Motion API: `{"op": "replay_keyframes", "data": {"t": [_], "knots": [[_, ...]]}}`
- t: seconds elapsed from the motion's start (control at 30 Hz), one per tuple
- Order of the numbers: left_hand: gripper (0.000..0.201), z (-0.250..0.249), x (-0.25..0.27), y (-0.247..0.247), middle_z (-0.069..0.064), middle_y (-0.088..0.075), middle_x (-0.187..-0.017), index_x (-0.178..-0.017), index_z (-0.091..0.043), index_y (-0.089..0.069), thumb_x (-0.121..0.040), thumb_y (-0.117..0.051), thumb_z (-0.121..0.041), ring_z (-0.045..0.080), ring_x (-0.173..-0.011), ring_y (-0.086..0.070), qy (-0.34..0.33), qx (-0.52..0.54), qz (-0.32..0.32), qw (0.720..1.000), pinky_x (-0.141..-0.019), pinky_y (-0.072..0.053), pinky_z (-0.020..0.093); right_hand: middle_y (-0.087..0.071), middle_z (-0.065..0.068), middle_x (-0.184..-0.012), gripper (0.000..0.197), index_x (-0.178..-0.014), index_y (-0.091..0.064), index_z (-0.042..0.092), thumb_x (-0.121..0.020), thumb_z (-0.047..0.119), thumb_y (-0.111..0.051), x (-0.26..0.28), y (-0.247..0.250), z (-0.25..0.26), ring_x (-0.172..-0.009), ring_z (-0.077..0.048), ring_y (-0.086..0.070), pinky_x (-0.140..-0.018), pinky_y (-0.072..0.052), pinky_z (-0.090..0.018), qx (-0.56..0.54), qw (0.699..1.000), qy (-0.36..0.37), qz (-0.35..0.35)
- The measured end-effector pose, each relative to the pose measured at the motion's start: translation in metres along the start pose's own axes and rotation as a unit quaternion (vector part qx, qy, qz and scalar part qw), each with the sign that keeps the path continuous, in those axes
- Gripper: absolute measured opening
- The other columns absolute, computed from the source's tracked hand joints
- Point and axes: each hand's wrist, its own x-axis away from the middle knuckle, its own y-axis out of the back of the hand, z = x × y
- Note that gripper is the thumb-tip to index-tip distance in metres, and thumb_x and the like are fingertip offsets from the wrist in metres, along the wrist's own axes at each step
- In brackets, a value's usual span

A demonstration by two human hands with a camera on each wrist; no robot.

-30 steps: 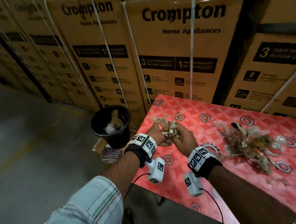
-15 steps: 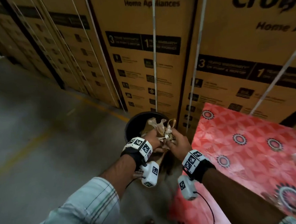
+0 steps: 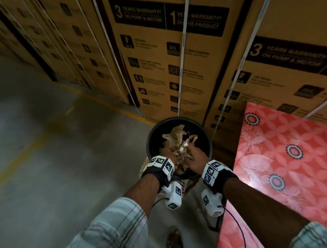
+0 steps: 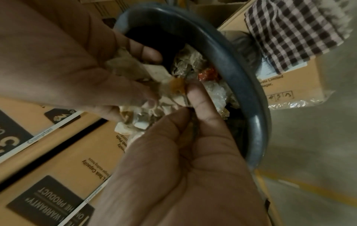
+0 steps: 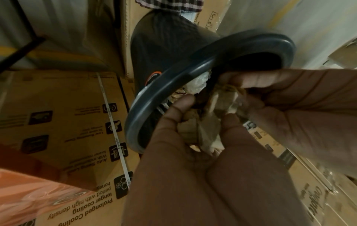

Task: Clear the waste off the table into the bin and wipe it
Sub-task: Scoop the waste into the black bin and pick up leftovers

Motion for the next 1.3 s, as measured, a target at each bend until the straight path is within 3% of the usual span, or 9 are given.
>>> {"op": "replay_keyframes", "data": {"t": [0.07, 0.1, 0.2, 0.33, 0.43, 0.6, 0.77, 0.93, 1.3], "knots": [[0.058, -0.009, 0.018, 0.008, 0.005, -0.053, -0.132, -0.137, -0.010, -0.040, -0.090, -0.063, -0.032, 0.033, -0.118, -0.055, 0.012, -0.003, -0.005, 1.000, -0.102, -0.044, 0.039, -0.039, -0.017, -0.139, 0.069, -0.145, -0.021, 0.023, -0.088, 0.031, -0.059, -0.007, -0.004, -0.004, -0.122, -0.036, -0.047, -0.095, -0.041, -0.035, 0.048, 0.998, -0.048, 0.011], [0.073, -0.011, 0.020, 0.008, 0.011, -0.049, -0.137, -0.147, -0.007, -0.025, -0.090, -0.064, -0.030, 0.034, -0.123, -0.052, 0.036, 0.001, -0.016, 0.999, -0.103, -0.043, 0.039, -0.036, -0.018, -0.142, 0.075, -0.146, -0.015, 0.024, -0.087, 0.033, -0.060, -0.009, -0.006, -0.006, -0.123, -0.037, -0.045, -0.098, -0.042, -0.038, 0.067, 0.996, -0.055, 0.007], [0.092, -0.014, 0.019, 0.011, 0.023, -0.041, -0.144, -0.154, -0.017, -0.001, -0.088, -0.065, -0.025, 0.041, -0.125, -0.049, 0.077, 0.064, -0.068, 0.993, -0.102, -0.043, 0.046, -0.024, -0.015, -0.152, 0.087, -0.149, -0.004, 0.026, -0.085, 0.037, -0.061, -0.010, -0.009, -0.006, -0.133, -0.036, -0.036, -0.106, -0.037, -0.040, 0.092, 0.995, -0.044, -0.012], [0.050, -0.017, 0.028, 0.015, 0.018, -0.048, -0.139, -0.143, -0.018, -0.041, -0.094, -0.053, -0.025, 0.040, -0.121, -0.051, 0.008, -0.031, -0.048, 0.998, -0.101, -0.045, 0.044, -0.031, -0.015, -0.148, 0.066, -0.144, -0.029, 0.016, -0.086, 0.027, -0.059, -0.006, -0.009, -0.002, -0.130, -0.035, -0.039, -0.103, -0.037, -0.036, 0.147, 0.989, -0.005, -0.018], [0.034, -0.022, 0.040, 0.014, 0.018, -0.057, -0.127, -0.128, -0.015, -0.057, -0.097, -0.049, -0.024, 0.039, -0.114, -0.057, -0.082, -0.063, -0.063, 0.993, -0.097, -0.048, 0.045, -0.037, -0.015, -0.143, 0.060, -0.141, -0.036, 0.014, -0.085, 0.022, -0.057, 0.005, -0.002, 0.001, -0.127, -0.036, -0.041, -0.102, -0.041, -0.041, 0.159, 0.985, 0.031, -0.053], [0.046, -0.043, 0.065, -0.001, 0.013, -0.055, -0.131, -0.136, -0.021, -0.046, -0.091, -0.052, -0.013, 0.035, -0.120, -0.054, -0.218, -0.108, -0.084, 0.966, -0.099, -0.047, 0.045, -0.030, -0.012, -0.150, 0.064, -0.146, -0.030, 0.018, -0.087, 0.027, -0.054, 0.046, 0.038, -0.011, -0.135, -0.033, -0.032, -0.108, -0.036, -0.043, 0.216, 0.971, 0.053, -0.089], [0.054, -0.092, 0.095, -0.046, 0.017, -0.043, -0.145, -0.147, -0.010, -0.036, -0.095, -0.050, -0.015, 0.032, -0.133, -0.042, -0.278, -0.157, -0.066, 0.945, -0.110, -0.035, 0.037, -0.057, -0.015, -0.124, 0.051, -0.128, -0.054, 0.012, -0.080, 0.029, -0.048, 0.111, 0.091, -0.048, -0.107, -0.038, -0.057, -0.087, -0.050, -0.046, 0.212, 0.959, 0.098, -0.163], [0.048, -0.140, 0.130, -0.127, 0.020, -0.051, -0.133, -0.138, -0.007, -0.047, -0.091, -0.049, -0.009, 0.034, -0.125, -0.049, -0.351, -0.185, -0.026, 0.918, -0.106, -0.038, 0.037, -0.069, -0.007, -0.103, 0.031, -0.107, -0.068, 0.016, -0.083, 0.025, -0.049, 0.192, 0.137, -0.102, -0.093, -0.032, -0.064, -0.078, -0.054, -0.043, 0.206, 0.937, 0.076, -0.271], [0.039, -0.214, 0.221, -0.340, 0.014, -0.059, -0.129, -0.130, -0.008, -0.056, -0.091, -0.050, -0.010, 0.028, -0.120, -0.055, -0.399, -0.207, 0.030, 0.893, -0.102, -0.043, 0.034, -0.068, -0.006, -0.091, 0.025, -0.097, -0.070, 0.016, -0.081, 0.022, -0.051, 0.374, 0.217, -0.270, -0.083, -0.032, -0.064, -0.070, -0.054, -0.039, 0.159, 0.916, 0.006, -0.369]]}}
